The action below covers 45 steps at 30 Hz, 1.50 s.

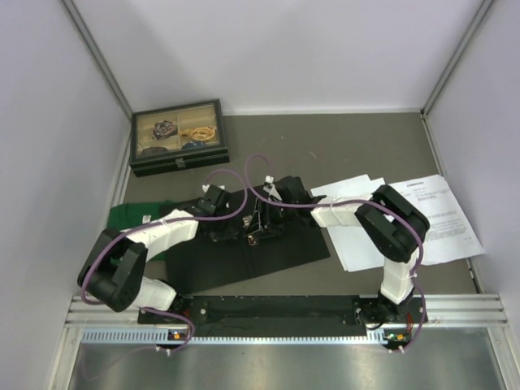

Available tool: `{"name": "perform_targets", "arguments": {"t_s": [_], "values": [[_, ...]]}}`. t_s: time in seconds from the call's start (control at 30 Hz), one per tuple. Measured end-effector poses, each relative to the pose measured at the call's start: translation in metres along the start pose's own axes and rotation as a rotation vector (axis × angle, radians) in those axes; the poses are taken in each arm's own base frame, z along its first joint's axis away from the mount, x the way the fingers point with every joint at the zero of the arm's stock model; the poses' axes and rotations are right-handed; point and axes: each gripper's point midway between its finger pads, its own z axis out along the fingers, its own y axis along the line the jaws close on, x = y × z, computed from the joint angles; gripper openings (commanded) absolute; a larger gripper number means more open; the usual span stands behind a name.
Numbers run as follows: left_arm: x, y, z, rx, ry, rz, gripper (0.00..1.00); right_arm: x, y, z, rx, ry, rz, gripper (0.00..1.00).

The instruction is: Put the files into the folder

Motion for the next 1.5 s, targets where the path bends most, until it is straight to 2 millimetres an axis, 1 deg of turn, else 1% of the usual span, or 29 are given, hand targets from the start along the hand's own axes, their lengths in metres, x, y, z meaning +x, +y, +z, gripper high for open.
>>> {"name": "perform_targets", "arguments": {"t_s": [0.07,0.17,0.27,0.4,0.47,0.57,0.63,0.67,0.73,0.83,0.9,0.97,1.03,1.07,1.13,1.17,1.23,1.3,1.33,1.37,1.4,1.43,1.5], "values": [[0.001,0.001,-0.001,-0.003,0.003,0.002,0.0,0.009,0.003,0.001,-0.021,0.024,0.015,0.54],[0.002,0.004,-0.005,-0.018,0.008,0.004,0.0,0.017,0.016,0.003,-0.068,0.046,0.013,0.54],[0.003,0.005,-0.009,-0.031,0.014,0.01,0.0,0.02,0.031,0.005,-0.118,0.051,0.001,0.54],[-0.007,0.004,-0.022,-0.038,-0.022,0.022,0.0,0.016,0.039,0.007,-0.132,0.047,-0.019,0.55],[-0.012,0.002,-0.03,-0.037,-0.046,0.026,0.0,0.003,0.047,0.011,-0.146,0.031,-0.046,0.55],[-0.019,0.0,-0.045,-0.03,-0.083,0.028,0.0,-0.019,0.056,0.016,-0.158,-0.006,-0.092,0.59],[-0.023,-0.001,-0.056,-0.02,-0.113,0.028,0.02,-0.041,0.061,0.022,-0.164,-0.034,-0.131,0.67],[-0.024,-0.001,-0.062,-0.017,-0.128,0.025,0.03,-0.049,0.061,0.025,-0.159,-0.044,-0.143,0.69],[-0.025,-0.003,-0.073,0.004,-0.15,0.021,0.06,-0.073,0.058,0.033,-0.153,-0.082,-0.183,0.72],[-0.023,-0.01,-0.082,0.055,-0.157,0.007,0.08,-0.098,0.045,0.046,-0.132,-0.104,-0.214,0.77],[-0.018,-0.014,-0.079,0.083,-0.134,-0.002,0.09,-0.11,0.034,0.055,-0.114,-0.105,-0.22,0.78],[-0.009,-0.014,-0.069,0.087,-0.086,-0.014,0.09,-0.118,0.022,0.06,-0.087,-0.096,-0.222,0.78],[-0.001,-0.011,-0.057,0.072,-0.041,-0.025,0.09,-0.122,0.014,0.059,-0.063,-0.083,-0.219,0.79],[0.001,-0.01,-0.051,0.061,-0.021,-0.029,0.07,-0.122,0.012,0.057,-0.052,-0.078,-0.223,0.82],[0.003,-0.005,-0.038,0.028,0.001,-0.039,0.02,-0.123,0.006,0.045,-0.003,-0.078,-0.226,0.84],[0.004,-0.003,-0.032,0.007,0.01,-0.047,0.0,-0.123,0.002,0.037,0.038,-0.08,-0.224,0.84],[0.006,0.006,-0.018,-0.054,0.035,-0.055,0.0,-0.121,-0.003,0.009,0.132,-0.098,-0.222,0.85],[0.005,0.012,-0.003,-0.115,0.066,-0.058,0.0,-0.122,-0.007,-0.03,0.226,-0.15,-0.232,0.86],[0.002,0.011,0.0,-0.129,0.08,-0.061,0.0,-0.122,-0.01,-0.053,0.275,-0.181,-0.232,0.86],[-0.006,0.008,0.003,-0.137,0.066,-0.06,0.0,-0.124,-0.013,-0.073,0.312,-0.217,-0.23,0.86],[-0.013,0.005,0.006,-0.14,0.056,-0.056,0.0,-0.126,-0.019,-0.099,0.35,-0.264,-0.22,0.86],[-0.019,0.003,0.01,-0.145,0.048,-0.052,0.0,-0.126,-0.03,-0.124,0.393,-0.306,-0.197,0.86],[-0.028,0.001,0.015,-0.153,0.043,-0.043,0.0,-0.125,-0.058,-0.172,0.487,-0.393,-0.134,0.86]]}}
